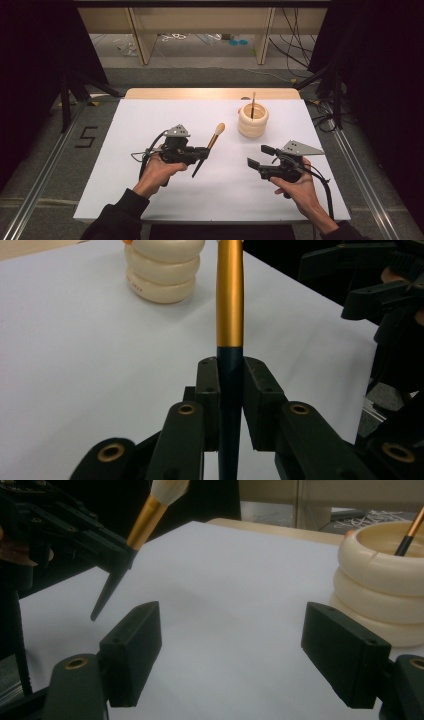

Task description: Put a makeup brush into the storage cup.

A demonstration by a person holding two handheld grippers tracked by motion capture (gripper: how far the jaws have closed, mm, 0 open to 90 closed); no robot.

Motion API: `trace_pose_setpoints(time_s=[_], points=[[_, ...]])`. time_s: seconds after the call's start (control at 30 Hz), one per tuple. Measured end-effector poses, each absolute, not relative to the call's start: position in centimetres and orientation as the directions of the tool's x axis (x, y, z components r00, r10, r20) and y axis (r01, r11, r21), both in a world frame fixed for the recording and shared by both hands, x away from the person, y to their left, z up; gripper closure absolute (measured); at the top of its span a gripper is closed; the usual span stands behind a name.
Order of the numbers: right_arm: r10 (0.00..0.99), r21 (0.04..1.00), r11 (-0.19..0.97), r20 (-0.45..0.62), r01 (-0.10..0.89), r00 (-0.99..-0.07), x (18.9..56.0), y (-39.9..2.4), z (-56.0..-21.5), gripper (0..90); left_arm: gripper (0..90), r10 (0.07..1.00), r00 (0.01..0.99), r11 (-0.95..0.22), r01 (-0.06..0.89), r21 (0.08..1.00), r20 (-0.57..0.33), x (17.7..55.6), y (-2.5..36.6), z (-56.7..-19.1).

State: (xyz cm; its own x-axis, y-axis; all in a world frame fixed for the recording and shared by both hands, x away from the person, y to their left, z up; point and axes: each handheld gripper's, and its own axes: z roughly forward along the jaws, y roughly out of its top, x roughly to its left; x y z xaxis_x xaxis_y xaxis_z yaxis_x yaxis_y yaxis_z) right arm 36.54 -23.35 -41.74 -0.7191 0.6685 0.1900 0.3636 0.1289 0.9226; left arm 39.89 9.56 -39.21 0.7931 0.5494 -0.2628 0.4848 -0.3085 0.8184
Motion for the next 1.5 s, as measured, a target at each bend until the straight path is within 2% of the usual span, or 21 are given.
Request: trace_pose_setpoints(time_s=[0.07,0.3,0.63,0.7,0.83,0.87,1.5], points=[[0.661,0.934,0.119,0.179,0.338,-0.729,36.9,-23.0,-41.6,25.6,78.2,0.549,0.794,-0.304,0.480,0.823,-0.260,39.9,9.3,-39.0],[0.623,0.933,0.035,0.260,0.358,-0.738,37.9,-21.5,-40.8,26.4,78.2,0.546,0.796,-0.284,0.469,0.836,-0.261,40.0,8.8,-38.5],[0.583,0.927,-0.032,0.320,0.373,-0.747,38.9,-20.1,-39.5,28.4,78.2,0.538,0.803,-0.270,0.452,0.850,-0.256,40.2,8.3,-37.7],[0.582,0.940,-0.037,0.295,0.338,-0.757,39.3,-19.9,-39.4,28.9,78.2,0.535,0.806,-0.270,0.446,0.853,-0.252,40.2,8.1,-37.6],[0.566,0.937,-0.059,0.316,0.345,-0.762,39.6,-19.3,-39.0,30.6,78.2,0.533,0.807,-0.259,0.441,0.860,-0.253,40.3,7.6,-37.3],[0.562,0.927,-0.060,0.339,0.371,-0.754,39.5,-19.2,-38.9,31.2,78.2,0.530,0.808,-0.256,0.442,0.860,-0.257,40.3,7.6,-37.2],[0.497,0.900,-0.128,0.423,0.417,-0.758,40.8,-17.9,-38.7,48.8,78.2,0.525,0.817,-0.247,0.416,0.875,-0.240,40.3,6.7,-36.6]])
